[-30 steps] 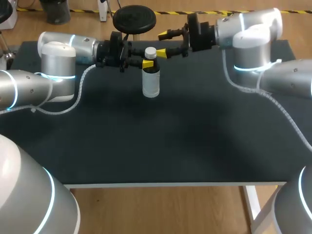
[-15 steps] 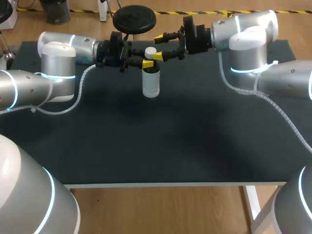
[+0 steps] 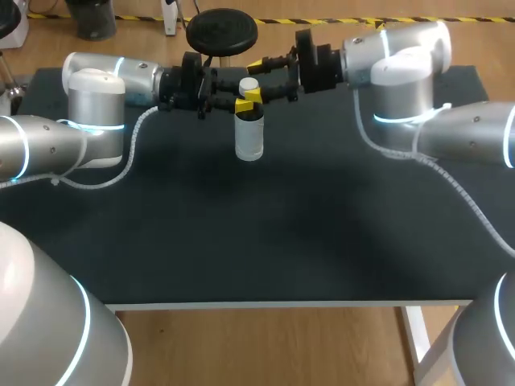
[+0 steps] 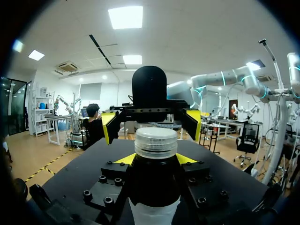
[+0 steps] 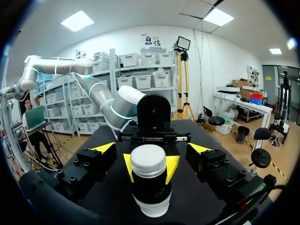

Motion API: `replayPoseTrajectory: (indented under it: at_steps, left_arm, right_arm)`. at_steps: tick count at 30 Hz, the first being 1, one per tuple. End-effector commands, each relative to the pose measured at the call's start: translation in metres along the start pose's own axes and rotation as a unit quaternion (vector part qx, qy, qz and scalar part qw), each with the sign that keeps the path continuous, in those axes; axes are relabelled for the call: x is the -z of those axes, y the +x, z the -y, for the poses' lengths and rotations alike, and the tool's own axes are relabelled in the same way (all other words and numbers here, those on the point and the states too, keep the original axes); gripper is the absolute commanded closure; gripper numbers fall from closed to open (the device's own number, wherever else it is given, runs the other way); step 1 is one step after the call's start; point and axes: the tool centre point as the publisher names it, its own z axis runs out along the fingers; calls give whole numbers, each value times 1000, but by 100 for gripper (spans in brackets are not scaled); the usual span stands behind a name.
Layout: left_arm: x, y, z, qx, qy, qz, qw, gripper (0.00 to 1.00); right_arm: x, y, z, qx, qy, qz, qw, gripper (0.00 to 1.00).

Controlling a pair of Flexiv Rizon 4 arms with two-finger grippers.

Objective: Unscrew the bottle cap

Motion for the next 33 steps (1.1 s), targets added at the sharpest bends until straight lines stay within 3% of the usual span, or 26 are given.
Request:
replayPoseTrajectory:
  at_steps: [1, 4, 6, 8, 9, 10, 13, 14, 17, 23, 29, 33]
  left_arm:
    - [1, -3, -3, 0, 1, -4, 1000, 100]
    - [1, -3, -3, 0, 1, -4, 1000, 100]
    - [1, -3, -3, 0, 1, -4, 1000, 100]
    - [1, -3, -3, 0, 1, -4, 1000, 100]
    - [1, -3, -3, 0, 1, -4, 1000, 100]
    - [1, -3, -3, 0, 1, -4, 1000, 100]
    - [1, -3, -3, 0, 1, -4, 1000, 100]
    - [1, -3, -3, 0, 1, -4, 1000, 100]
    - [1, -3, -3, 0, 1, -4, 1000, 100]
    - [1, -3, -3, 0, 1, -4, 1000, 100]
    - [1, -3, -3, 0, 1, -4, 1000, 100]
    - [1, -3, -3, 0, 1, -4, 1000, 100]
  right_arm:
    - [-3, -1, 2, -1, 0, 2, 1000, 0]
    - [-3, -1, 3, -1, -1, 3, 1000, 0]
    - [-3, -1, 3, -1, -2, 3, 1000, 35]
    - [-3, -1, 3, -1, -2, 2, 1000, 40]
    - [-3, -1, 3, -1, -3, 2, 1000, 35]
    - [-3, -1, 3, 0, -3, 1, 1000, 48]
    - [-3, -1, 2, 1, -3, -1, 1000, 64]
    - [-3, -1, 2, 1, -3, -1, 1000, 76]
    - [-3, -1, 2, 1, -1, -5, 1000, 99]
    - [-3, -1, 2, 3, -4, -22, 1000, 100]
    - [2, -2, 3, 16, -12, -93, 995, 100]
    - [6, -4, 1, 27, -24, -163, 986, 100]
